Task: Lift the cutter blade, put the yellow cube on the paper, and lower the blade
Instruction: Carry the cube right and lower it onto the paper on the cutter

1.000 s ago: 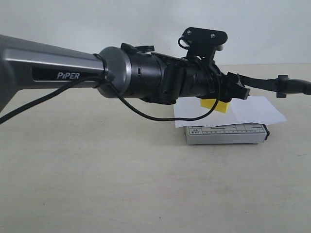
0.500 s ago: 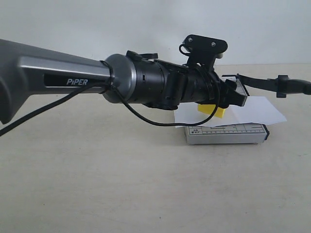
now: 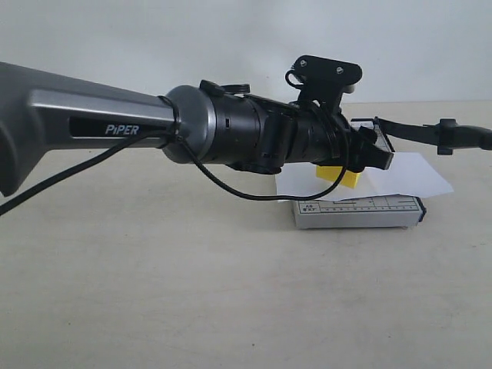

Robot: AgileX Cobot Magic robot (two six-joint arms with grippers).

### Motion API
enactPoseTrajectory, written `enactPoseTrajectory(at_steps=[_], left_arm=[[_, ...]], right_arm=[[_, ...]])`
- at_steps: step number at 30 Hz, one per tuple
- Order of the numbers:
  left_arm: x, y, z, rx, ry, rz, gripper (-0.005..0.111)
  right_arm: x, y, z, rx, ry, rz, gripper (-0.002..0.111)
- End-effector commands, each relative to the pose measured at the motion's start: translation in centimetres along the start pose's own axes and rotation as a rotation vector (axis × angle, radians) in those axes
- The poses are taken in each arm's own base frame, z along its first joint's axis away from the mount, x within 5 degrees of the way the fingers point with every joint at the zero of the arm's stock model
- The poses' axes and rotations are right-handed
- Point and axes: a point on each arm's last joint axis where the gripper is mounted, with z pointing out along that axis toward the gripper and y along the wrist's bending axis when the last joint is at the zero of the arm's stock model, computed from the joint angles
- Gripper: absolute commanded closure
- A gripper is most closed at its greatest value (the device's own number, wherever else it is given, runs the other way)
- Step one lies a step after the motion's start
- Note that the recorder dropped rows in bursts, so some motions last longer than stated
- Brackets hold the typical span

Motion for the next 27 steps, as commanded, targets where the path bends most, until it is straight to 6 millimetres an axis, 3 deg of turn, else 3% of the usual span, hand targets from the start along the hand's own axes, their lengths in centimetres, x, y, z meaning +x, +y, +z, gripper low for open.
enactPoseTrajectory(at_steps=[1,13,19,27], left_arm=[[-0.1,-0.1,0.1,0.001,-0.001,-0.019,0.049],[1.1,-1.0,1.1,0.029,0.019,-0.049,0.049],[1.1,-1.0,1.1,0.022,0.024,-0.049,0.033],[-0.4,0.0,-0.1,0.008,-0.018,-0.046,0.033]], right_arm=[[0.0,-0.1,0.0,0.003,-0.010,-0.014,0.108],[0.1,0.0,0.0,0.002,-0.007,-0.014,0.108],[0.1,0.0,0.0,0.002,-0.007,-0.014,0.108],[0.1,0.0,0.0,0.002,-0.007,-0.012,0.108]])
